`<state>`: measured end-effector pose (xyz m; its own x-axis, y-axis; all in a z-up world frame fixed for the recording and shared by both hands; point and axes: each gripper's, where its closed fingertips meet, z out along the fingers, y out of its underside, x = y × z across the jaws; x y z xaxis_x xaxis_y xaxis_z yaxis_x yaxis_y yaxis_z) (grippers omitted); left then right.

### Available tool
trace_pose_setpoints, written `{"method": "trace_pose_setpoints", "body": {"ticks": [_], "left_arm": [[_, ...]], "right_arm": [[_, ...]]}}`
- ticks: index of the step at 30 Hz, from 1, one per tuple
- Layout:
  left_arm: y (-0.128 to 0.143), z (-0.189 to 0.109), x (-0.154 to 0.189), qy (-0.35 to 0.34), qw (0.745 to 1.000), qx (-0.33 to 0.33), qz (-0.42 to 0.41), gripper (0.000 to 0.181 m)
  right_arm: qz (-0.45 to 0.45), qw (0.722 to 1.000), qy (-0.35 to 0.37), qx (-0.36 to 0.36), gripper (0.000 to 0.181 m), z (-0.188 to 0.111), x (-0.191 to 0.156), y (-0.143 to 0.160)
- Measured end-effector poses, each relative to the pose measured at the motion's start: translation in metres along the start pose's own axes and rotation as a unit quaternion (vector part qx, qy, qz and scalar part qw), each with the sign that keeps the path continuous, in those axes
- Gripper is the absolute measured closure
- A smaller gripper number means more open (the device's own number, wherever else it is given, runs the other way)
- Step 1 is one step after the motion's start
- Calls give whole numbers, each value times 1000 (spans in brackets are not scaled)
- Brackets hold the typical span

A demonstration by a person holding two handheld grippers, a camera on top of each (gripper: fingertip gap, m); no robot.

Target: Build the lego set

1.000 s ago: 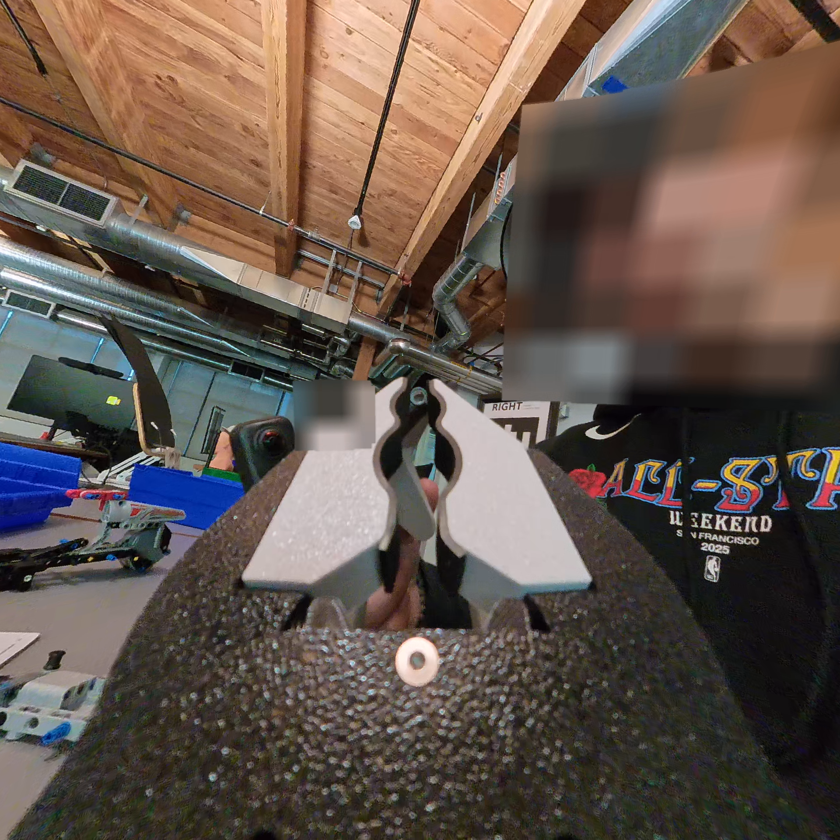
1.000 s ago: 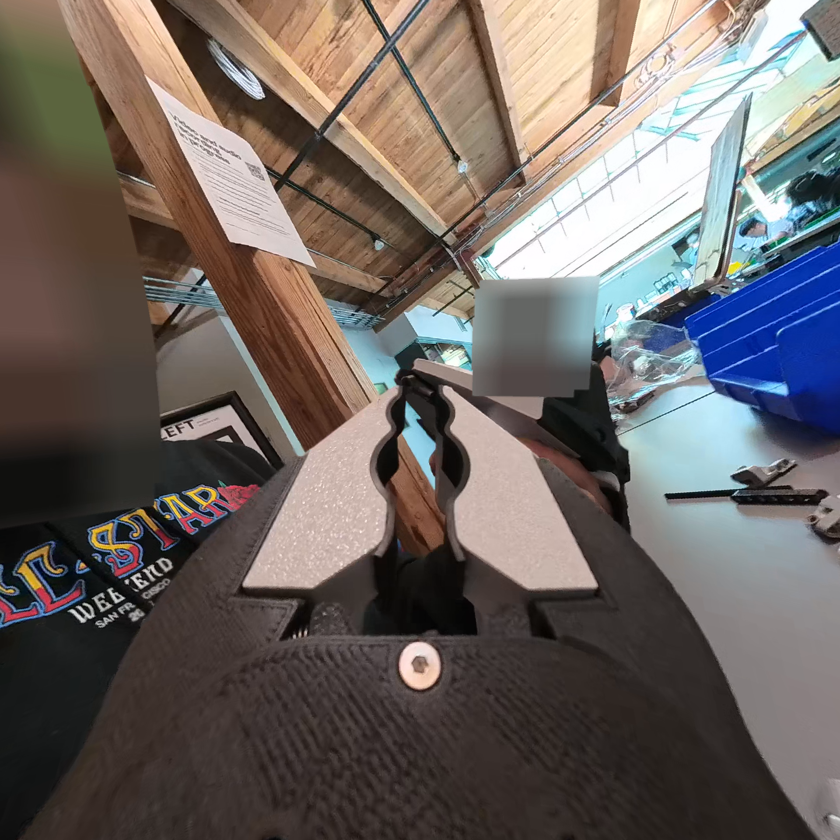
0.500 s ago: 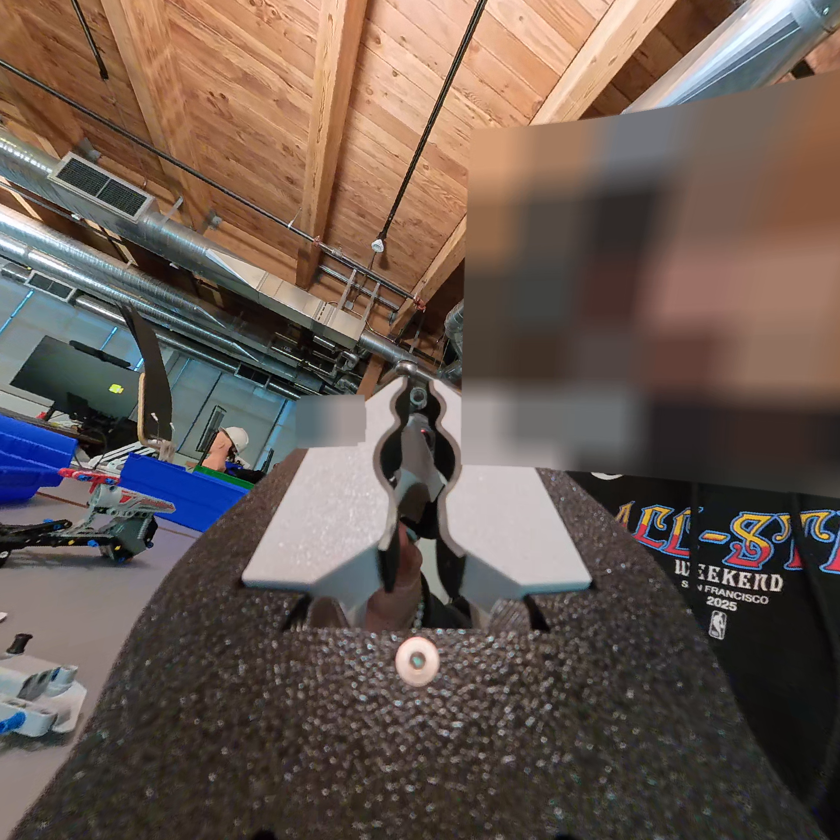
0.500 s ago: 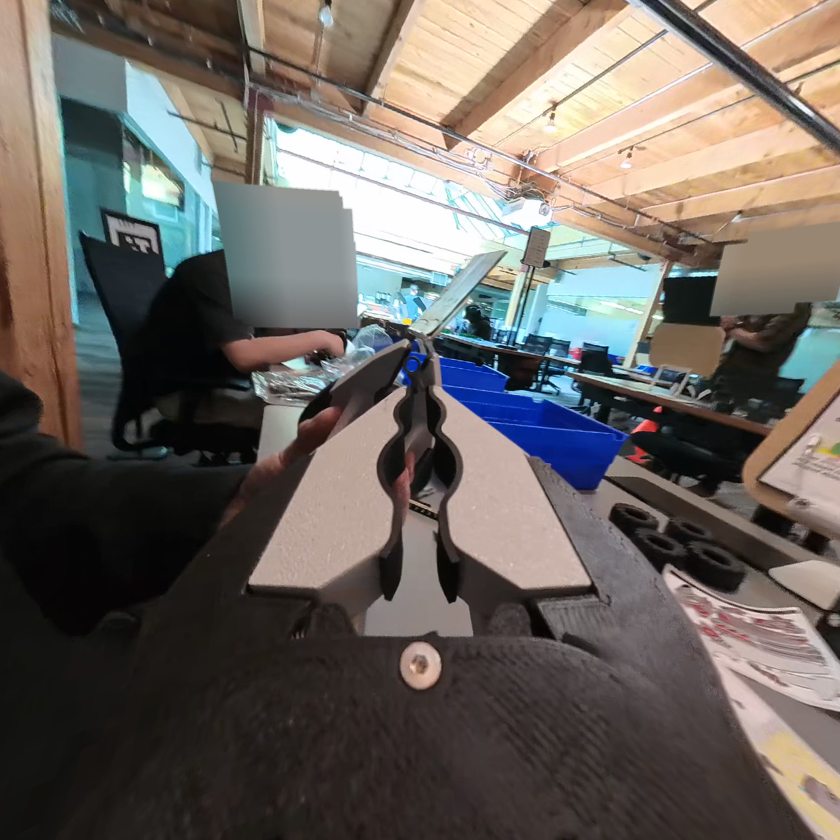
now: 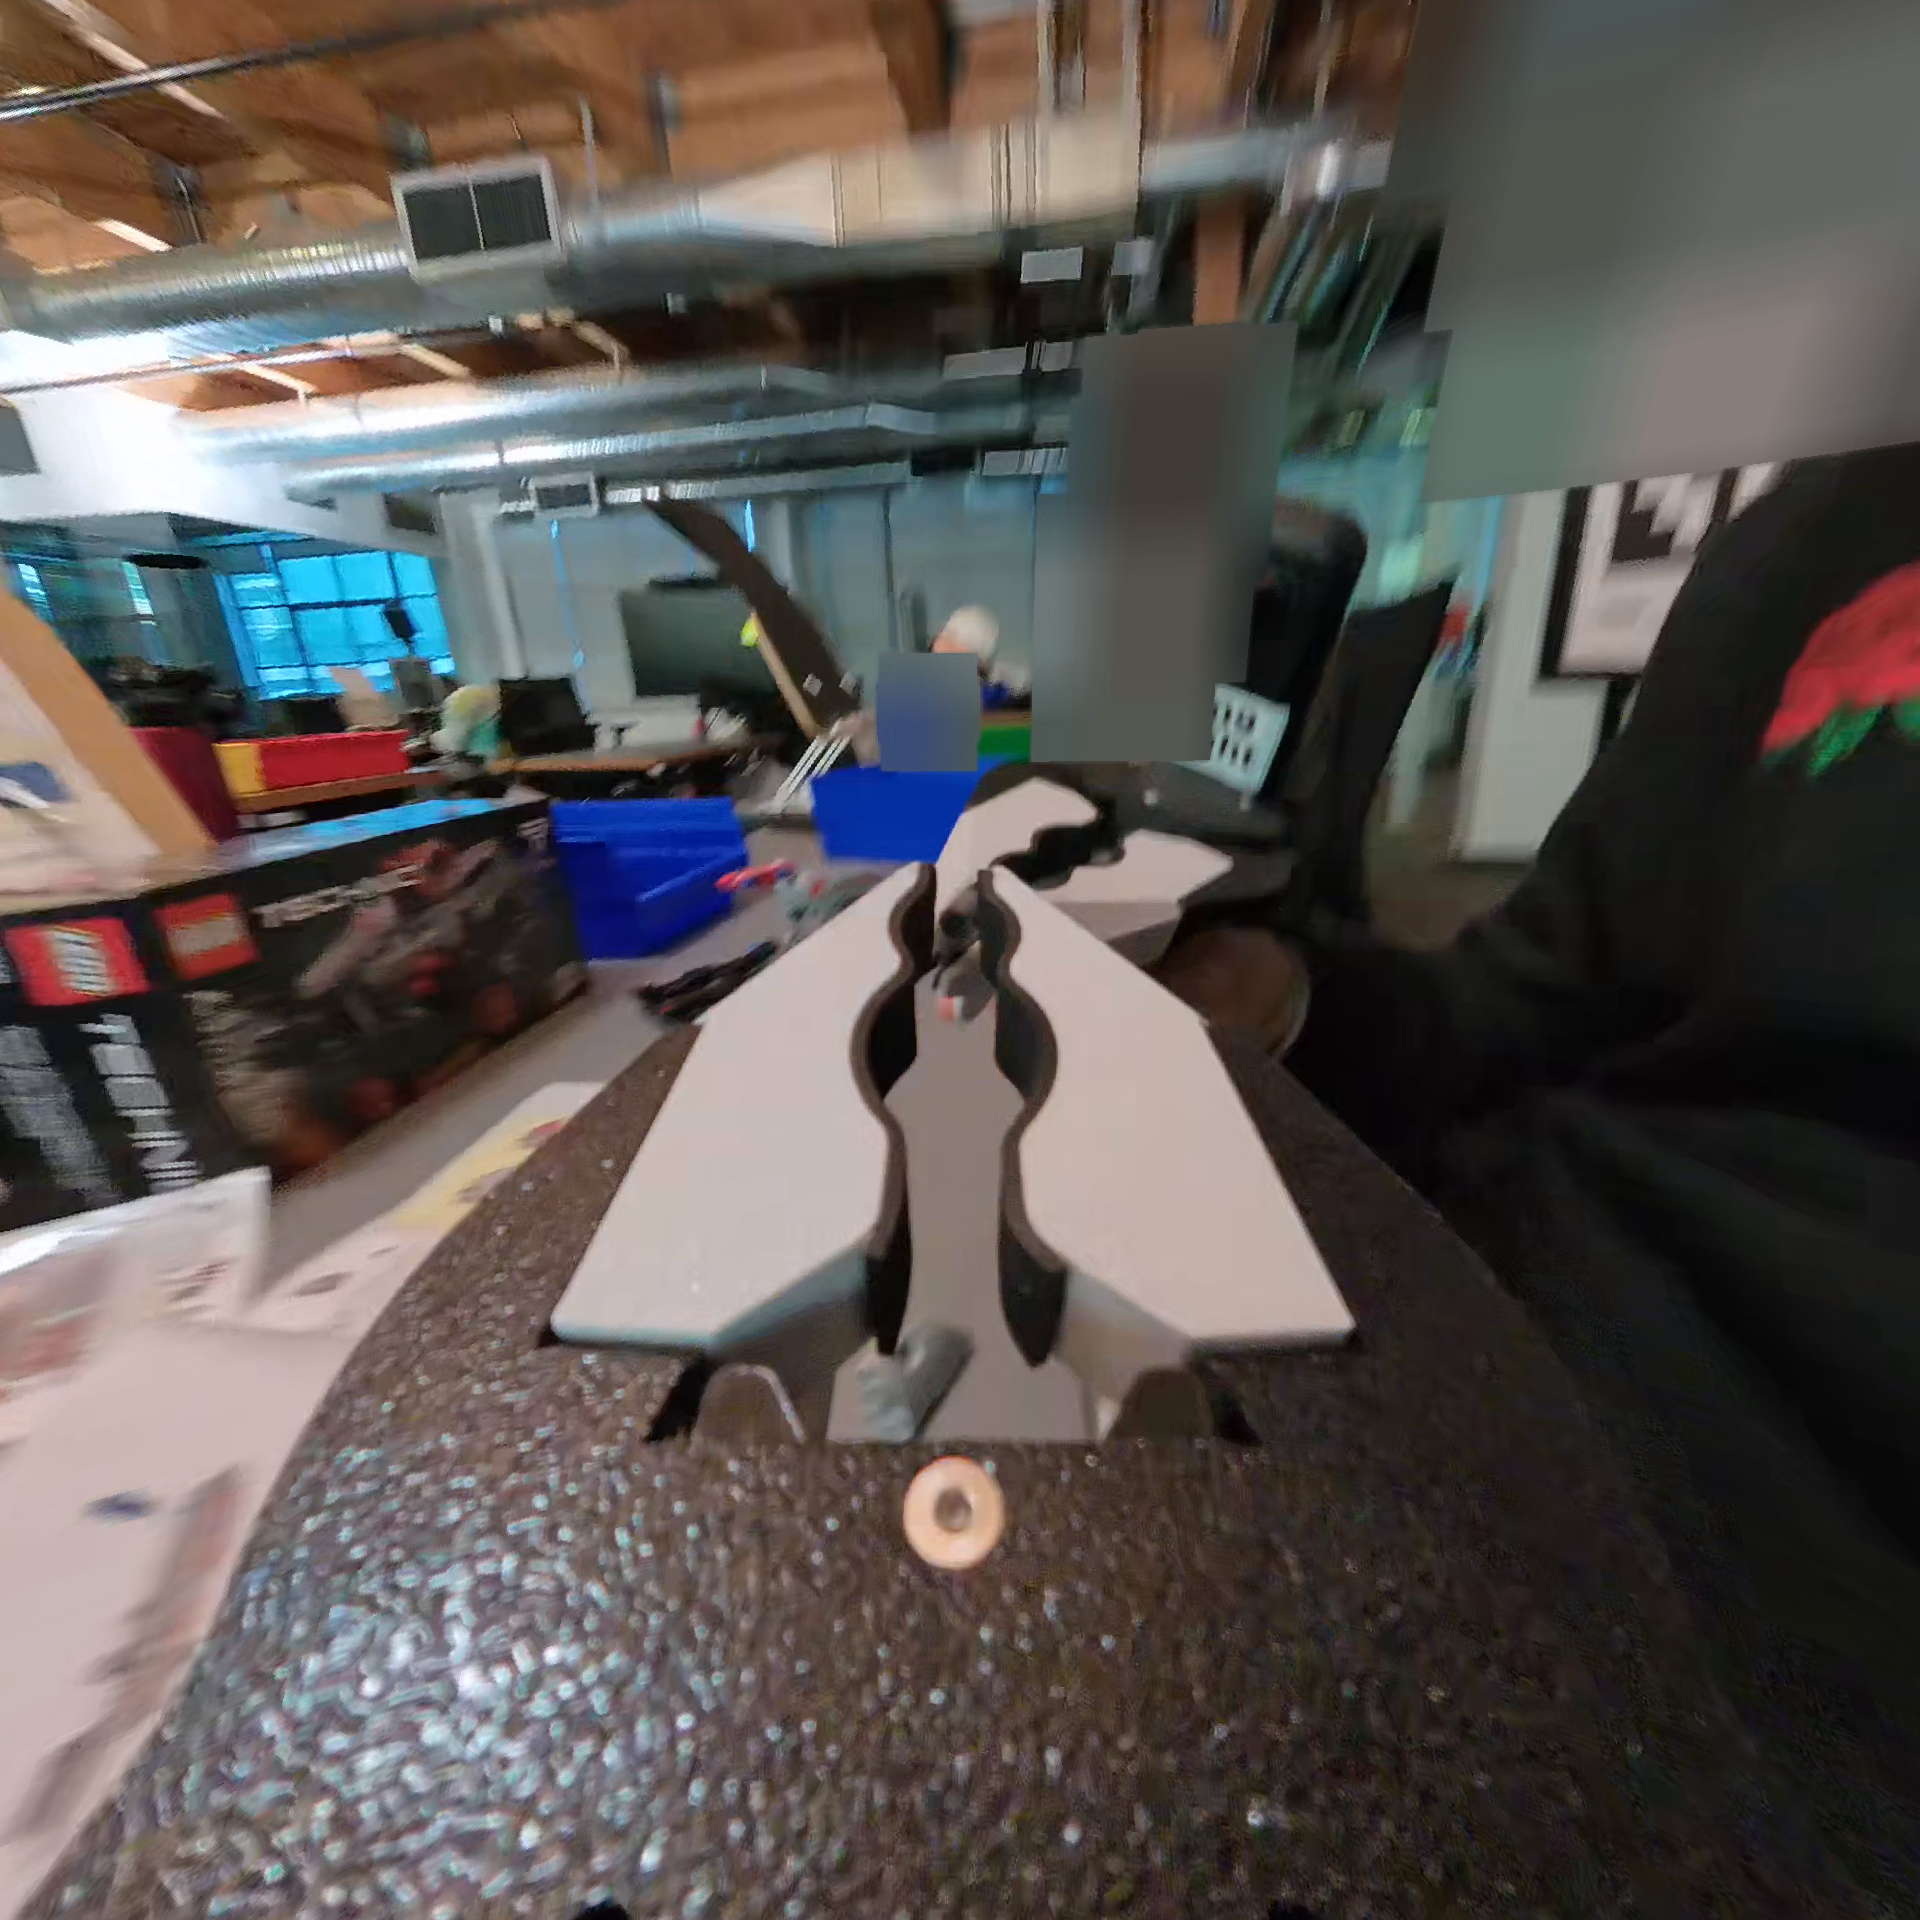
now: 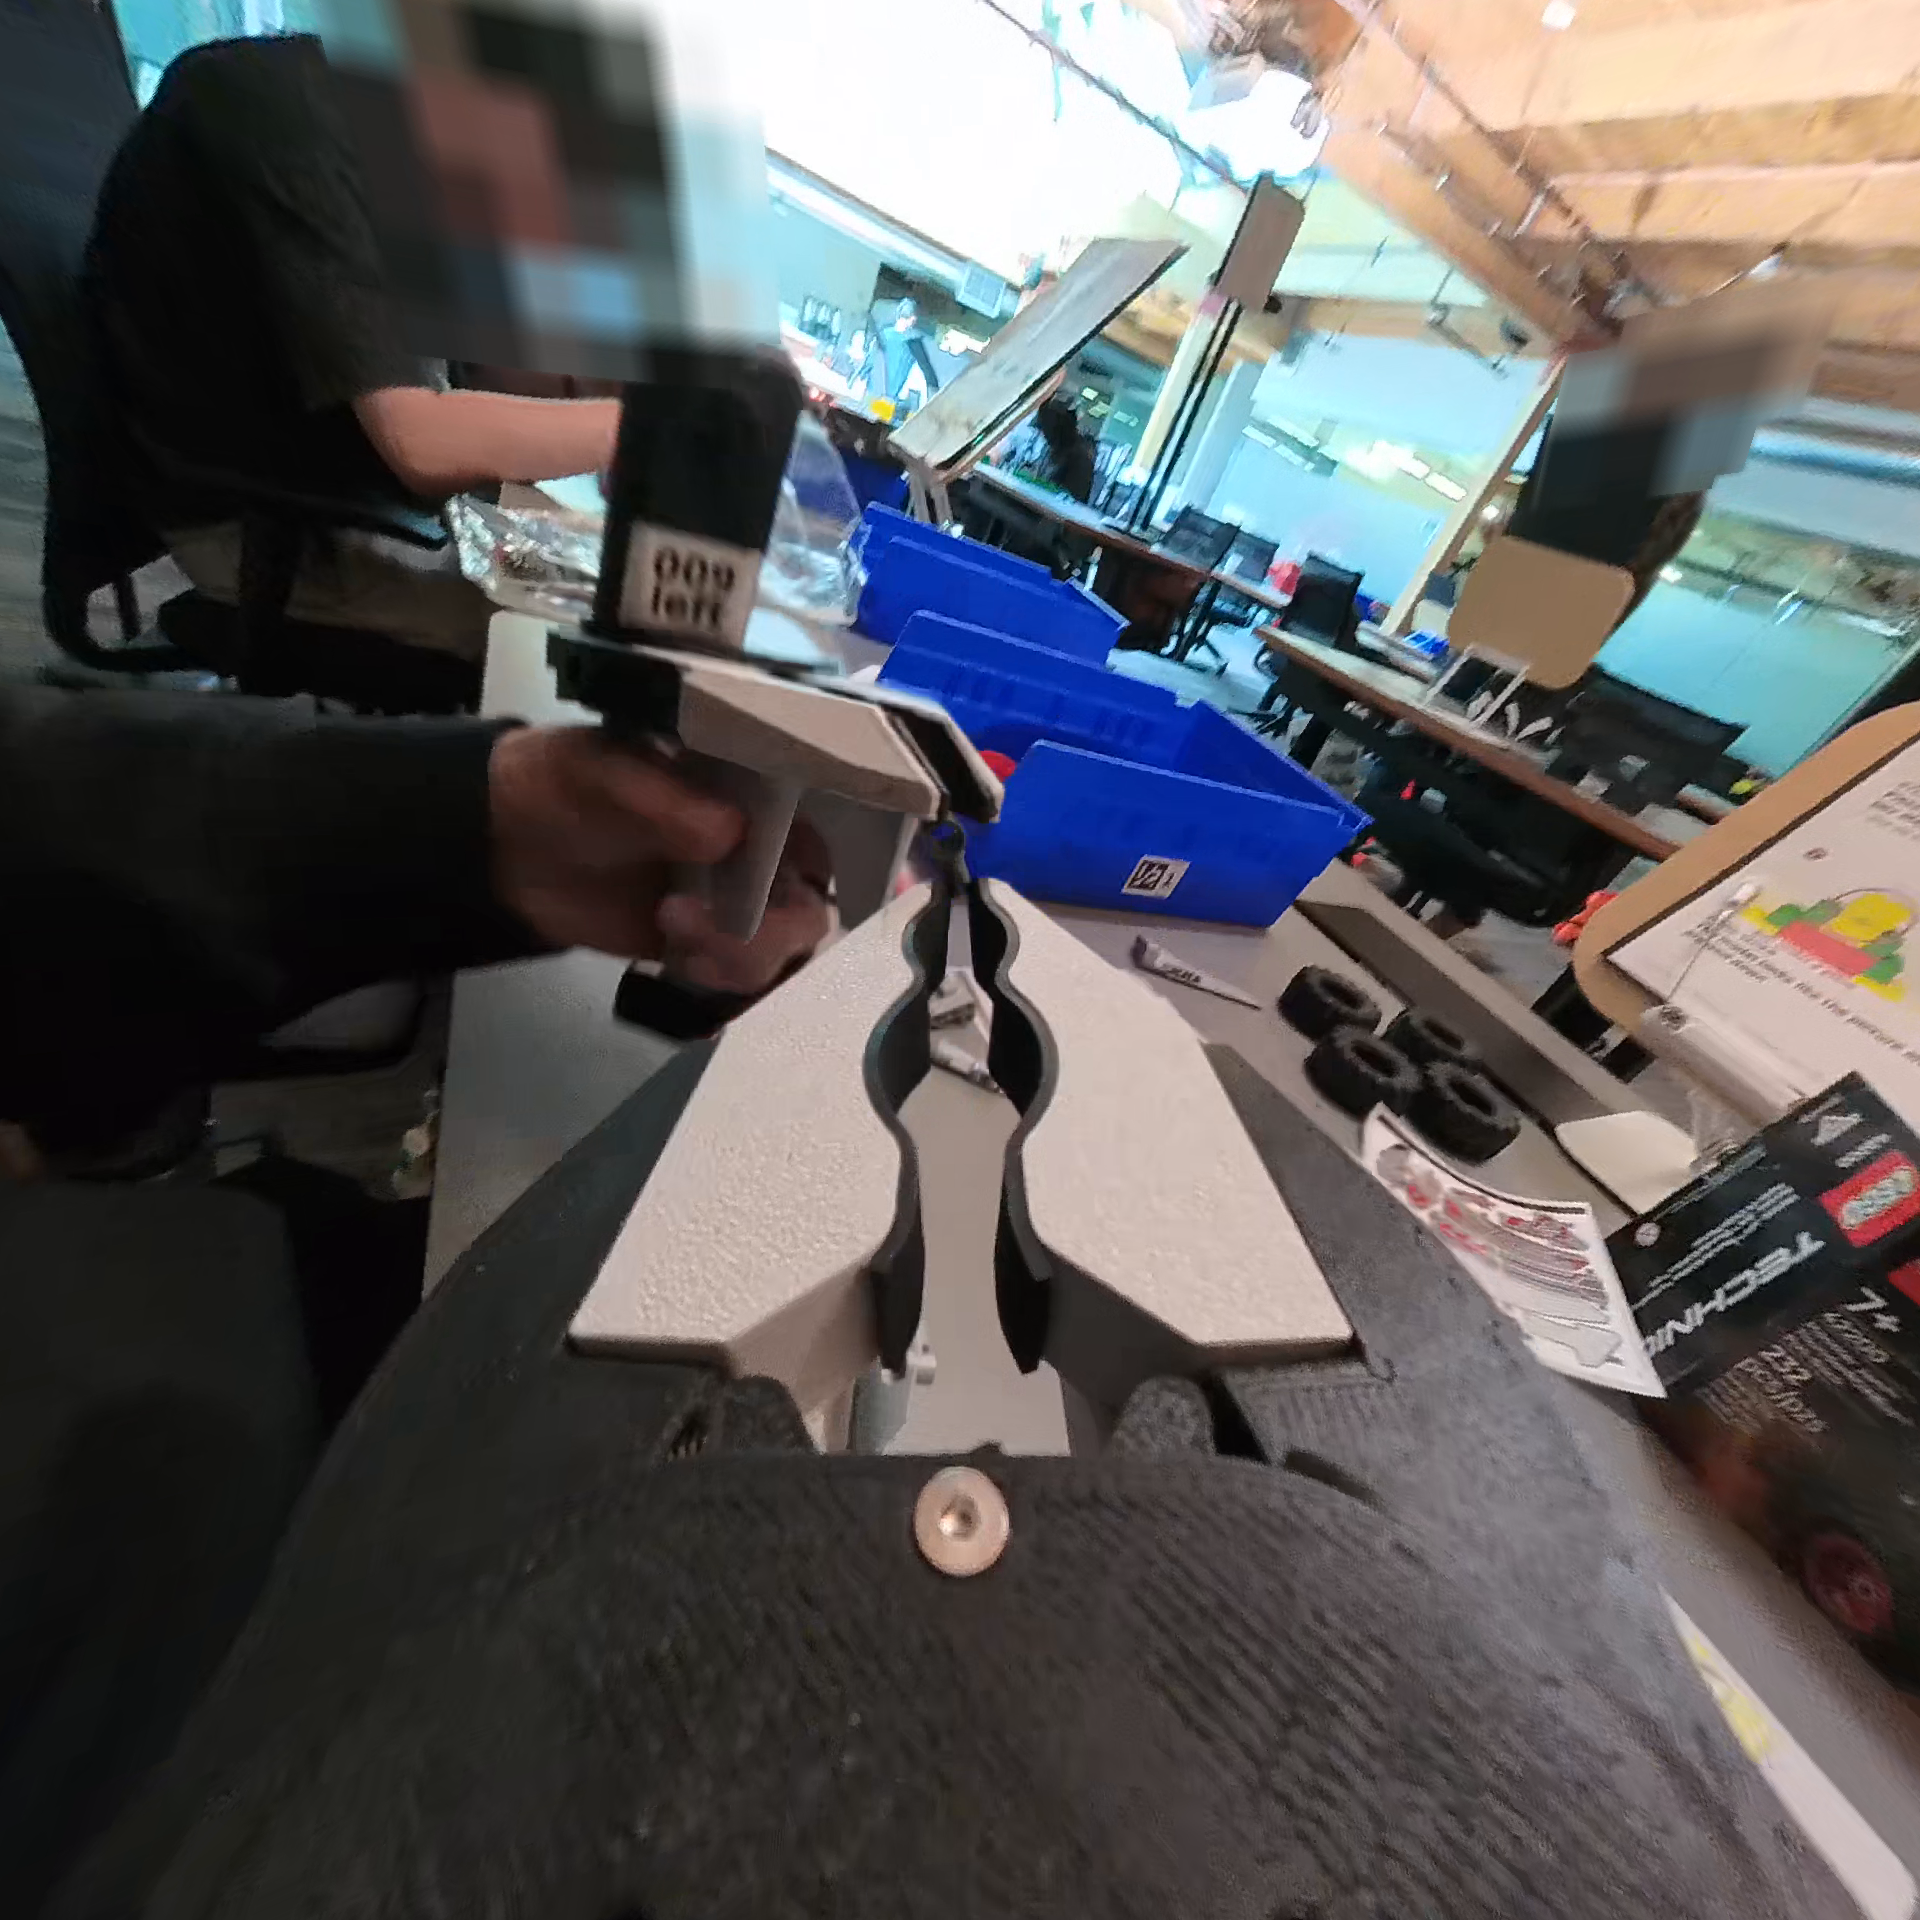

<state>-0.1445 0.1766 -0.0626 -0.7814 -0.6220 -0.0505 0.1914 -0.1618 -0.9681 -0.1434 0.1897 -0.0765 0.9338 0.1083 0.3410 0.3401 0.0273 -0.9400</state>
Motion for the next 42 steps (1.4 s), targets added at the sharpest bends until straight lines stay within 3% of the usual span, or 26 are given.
{"method": "trace_pose_setpoints", "body": {"ticks": [3, 5, 20, 27, 42], "left_arm": [[5, -9, 0, -14, 994, -65, 85, 173], [6, -13, 2, -10, 992, -80, 99, 171], [13, -14, 16, 39, 989, -97, 101, 176], [16, -12, 11, 21, 987, -108, 116, 177], [29, -10, 8, 13, 984, -169, 60, 177]], "right_arm": [[11, 999, -32, -16, 179, 4, -8, 7], [20, 999, -46, -14, 179, 5, -13, 7], [113, 987, -113, 22, 179, 5, -25, 1], [112, 988, -110, 13, 179, 6, -24, 6], [67, 993, -84, -57, 179, 4, -19, 24]]}}
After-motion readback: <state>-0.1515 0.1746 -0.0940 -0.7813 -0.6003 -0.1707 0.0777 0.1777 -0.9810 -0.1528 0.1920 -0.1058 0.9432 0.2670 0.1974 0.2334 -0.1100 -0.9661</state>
